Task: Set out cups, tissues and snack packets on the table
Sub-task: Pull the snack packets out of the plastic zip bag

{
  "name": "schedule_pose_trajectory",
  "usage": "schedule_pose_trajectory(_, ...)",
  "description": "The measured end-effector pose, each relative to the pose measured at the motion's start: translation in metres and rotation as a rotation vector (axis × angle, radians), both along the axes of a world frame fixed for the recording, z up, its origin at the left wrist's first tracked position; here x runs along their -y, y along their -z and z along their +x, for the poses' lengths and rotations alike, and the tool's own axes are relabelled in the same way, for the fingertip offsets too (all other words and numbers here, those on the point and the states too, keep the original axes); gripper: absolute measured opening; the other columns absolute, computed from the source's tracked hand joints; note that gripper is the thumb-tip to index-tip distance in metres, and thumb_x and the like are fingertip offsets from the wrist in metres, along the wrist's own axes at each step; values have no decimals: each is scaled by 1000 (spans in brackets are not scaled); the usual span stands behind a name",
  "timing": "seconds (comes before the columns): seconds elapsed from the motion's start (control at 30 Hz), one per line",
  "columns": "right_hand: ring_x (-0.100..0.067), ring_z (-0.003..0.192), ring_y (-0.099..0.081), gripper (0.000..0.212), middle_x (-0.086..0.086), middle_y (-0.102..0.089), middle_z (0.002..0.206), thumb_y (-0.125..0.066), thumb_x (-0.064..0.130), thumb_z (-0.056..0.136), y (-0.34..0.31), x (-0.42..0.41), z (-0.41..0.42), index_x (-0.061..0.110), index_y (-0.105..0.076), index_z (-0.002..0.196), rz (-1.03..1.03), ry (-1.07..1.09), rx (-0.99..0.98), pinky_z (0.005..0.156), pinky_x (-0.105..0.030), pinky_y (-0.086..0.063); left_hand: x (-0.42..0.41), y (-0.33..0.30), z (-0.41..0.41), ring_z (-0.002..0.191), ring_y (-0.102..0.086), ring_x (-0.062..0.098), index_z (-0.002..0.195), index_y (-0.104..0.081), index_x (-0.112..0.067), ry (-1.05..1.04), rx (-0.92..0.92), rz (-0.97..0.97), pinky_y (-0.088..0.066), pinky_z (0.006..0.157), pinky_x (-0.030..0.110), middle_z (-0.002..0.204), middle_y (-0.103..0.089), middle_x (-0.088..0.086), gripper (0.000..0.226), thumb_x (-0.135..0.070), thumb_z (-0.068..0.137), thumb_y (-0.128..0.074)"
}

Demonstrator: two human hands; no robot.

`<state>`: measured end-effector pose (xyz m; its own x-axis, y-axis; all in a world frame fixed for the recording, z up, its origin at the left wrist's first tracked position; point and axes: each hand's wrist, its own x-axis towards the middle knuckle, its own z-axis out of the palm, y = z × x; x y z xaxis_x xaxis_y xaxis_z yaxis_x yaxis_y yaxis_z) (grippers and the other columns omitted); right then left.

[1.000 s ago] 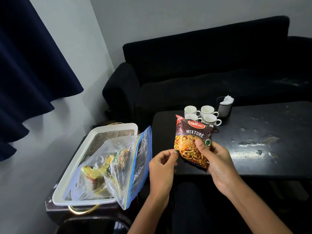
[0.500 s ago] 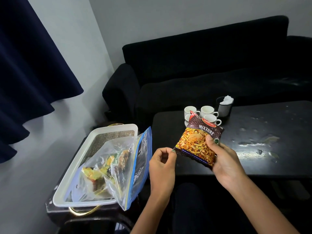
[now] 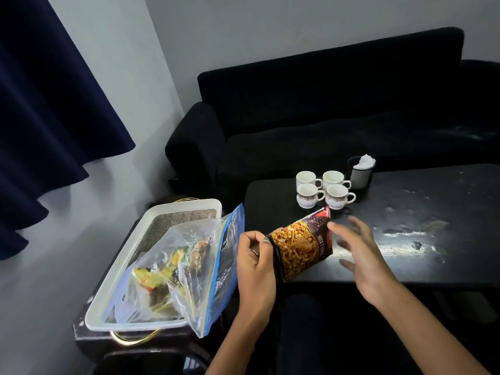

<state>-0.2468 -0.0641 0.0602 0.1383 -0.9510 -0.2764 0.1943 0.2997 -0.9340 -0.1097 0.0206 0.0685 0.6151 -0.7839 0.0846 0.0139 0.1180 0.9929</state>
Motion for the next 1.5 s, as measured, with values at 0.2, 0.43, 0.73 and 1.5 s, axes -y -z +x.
schedule_pose_trajectory(0.2,8,55,-62,7,13,-70,64,-63,13,86,-16,12,1,15,-69,82,-176,-114,31,44,-4,-42,-2,-5,0,69,-36,20,83,-45,-12,55,0,20,-35,65,42,72,-39,6,15,-9,97,-42)
schedule_pose_trajectory(0.43,-5,53,-65,5,5,-71,61,-73,12,75,-15,22,3,13,-68,76,-105,-41,100,45,-14,-48,-1,-6,6,76,-48,19,83,-47,-14,88,-25,73,-47,70,30,77,-48,7,16,-9,98,-44)
schedule_pose_trajectory(0.73,-4,56,-66,19,5,-71,63,-84,19,62,-37,30,-1,19,-68,73,-419,-327,-239,48,-14,-49,-3,-3,15,78,-65,2,108,-59,-29,386,-51,248,-56,72,26,86,-68,-13,24,-35,86,-67)
schedule_pose_trajectory(1.5,-9,94,-68,57,0,-72,102,-75,38,59,-18,-52,37,16,-59,109,-274,-210,178,87,-32,-52,-1,-15,10,94,-70,19,120,-63,-13,156,-776,0,-58,75,31,106,-73,8,59,-45,70,-67)
